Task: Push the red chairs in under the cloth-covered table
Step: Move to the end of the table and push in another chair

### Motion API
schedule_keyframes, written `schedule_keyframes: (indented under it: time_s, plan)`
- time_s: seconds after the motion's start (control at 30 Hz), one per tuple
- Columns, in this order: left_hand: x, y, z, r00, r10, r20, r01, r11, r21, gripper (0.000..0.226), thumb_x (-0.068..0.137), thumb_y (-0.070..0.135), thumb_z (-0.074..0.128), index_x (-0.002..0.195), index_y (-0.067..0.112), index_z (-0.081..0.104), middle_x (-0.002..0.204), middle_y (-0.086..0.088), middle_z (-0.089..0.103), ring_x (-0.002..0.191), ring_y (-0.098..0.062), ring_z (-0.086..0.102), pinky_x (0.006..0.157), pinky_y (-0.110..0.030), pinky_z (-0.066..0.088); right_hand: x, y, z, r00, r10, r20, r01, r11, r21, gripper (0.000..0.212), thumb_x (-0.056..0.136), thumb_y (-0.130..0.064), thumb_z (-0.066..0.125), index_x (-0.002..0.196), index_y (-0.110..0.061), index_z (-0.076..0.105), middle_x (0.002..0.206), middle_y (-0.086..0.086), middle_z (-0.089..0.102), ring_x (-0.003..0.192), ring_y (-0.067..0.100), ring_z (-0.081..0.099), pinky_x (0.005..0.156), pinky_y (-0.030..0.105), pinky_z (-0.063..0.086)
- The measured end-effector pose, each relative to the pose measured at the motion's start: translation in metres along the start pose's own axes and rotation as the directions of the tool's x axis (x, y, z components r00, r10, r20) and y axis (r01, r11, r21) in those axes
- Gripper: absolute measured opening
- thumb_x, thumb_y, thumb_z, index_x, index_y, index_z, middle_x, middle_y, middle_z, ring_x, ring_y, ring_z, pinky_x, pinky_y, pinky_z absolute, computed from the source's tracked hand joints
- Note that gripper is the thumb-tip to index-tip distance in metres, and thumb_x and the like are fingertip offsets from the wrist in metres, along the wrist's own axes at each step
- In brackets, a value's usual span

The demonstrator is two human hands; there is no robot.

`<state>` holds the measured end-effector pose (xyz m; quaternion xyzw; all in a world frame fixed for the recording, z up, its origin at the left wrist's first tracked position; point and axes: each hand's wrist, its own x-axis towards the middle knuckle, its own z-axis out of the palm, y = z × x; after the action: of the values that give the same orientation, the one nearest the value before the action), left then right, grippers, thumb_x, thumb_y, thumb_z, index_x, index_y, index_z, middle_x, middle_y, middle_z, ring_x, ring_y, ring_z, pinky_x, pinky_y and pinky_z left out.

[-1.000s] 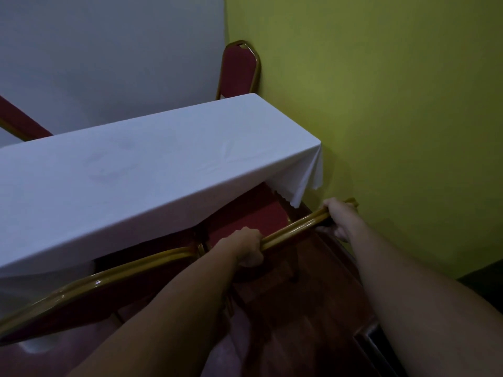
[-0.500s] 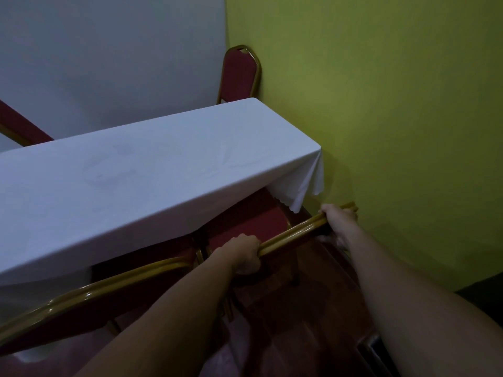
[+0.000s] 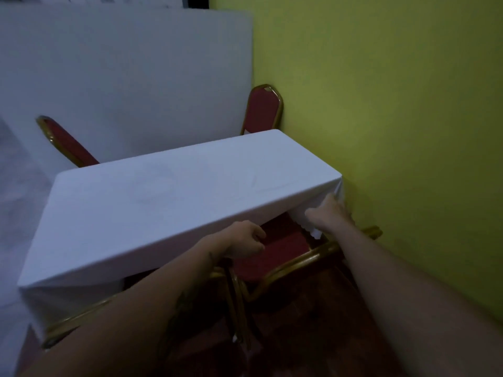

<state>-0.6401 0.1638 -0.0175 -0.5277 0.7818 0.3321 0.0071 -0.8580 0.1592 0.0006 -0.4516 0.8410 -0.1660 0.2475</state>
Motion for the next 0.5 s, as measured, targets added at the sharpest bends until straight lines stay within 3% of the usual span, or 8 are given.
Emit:
schedule_keyframes:
  time_s: [0.13,0.2,0.33,0.5]
  plan:
    - [-0.046,-0.052,-0.043,0.996,-0.054,-0.065,0.053,0.998,-0.025,0.045,0.092,0.027,0.060,0.137,0.020,0.059,0.136,-0.003,0.064,0.122,-0.022,0.058,0.102,-0.033,0.045,-0.036,-0.074,0.031,0.985,-0.167,0.042,0.165,0.985,0.039,0.076,0.081,-0.033,0.055,0.151,-0.010,0.035,0.150,0.018,0.040,0.136,0.041,0.044,0.107,0.053,0.044]
    - [-0.076,-0.091,-0.068,0.989,-0.097,-0.114,0.091,0.994,-0.058,0.045,0.092,0.028,0.059,0.137,0.022,0.058,0.133,-0.003,0.066,0.122,-0.023,0.059,0.104,-0.035,0.045,-0.055,-0.119,0.054,0.966,-0.249,0.061,0.245,0.967,0.069,0.070,0.084,-0.028,0.056,0.149,-0.009,0.039,0.149,0.018,0.043,0.134,0.039,0.046,0.105,0.046,0.044]
    - [-0.154,-0.198,-0.113,0.963,-0.198,-0.185,0.173,0.975,-0.142,0.046,0.090,0.025,0.057,0.136,0.024,0.059,0.122,-0.001,0.070,0.111,-0.019,0.064,0.099,-0.034,0.048,-0.112,-0.218,0.118,0.917,-0.393,0.066,0.382,0.914,0.135,0.062,0.089,-0.019,0.057,0.149,-0.010,0.045,0.147,0.015,0.051,0.127,0.035,0.054,0.092,0.038,0.045]
    - [-0.257,-0.343,-0.173,0.906,-0.327,-0.267,0.266,0.933,-0.243,0.046,0.086,0.019,0.058,0.132,0.018,0.062,0.110,-0.004,0.073,0.097,-0.017,0.071,0.092,-0.034,0.055,-0.191,-0.341,0.213,0.835,-0.541,0.096,0.514,0.831,0.215,0.054,0.086,-0.012,0.055,0.140,-0.013,0.055,0.127,0.014,0.064,0.103,0.030,0.062,0.080,0.034,0.047]
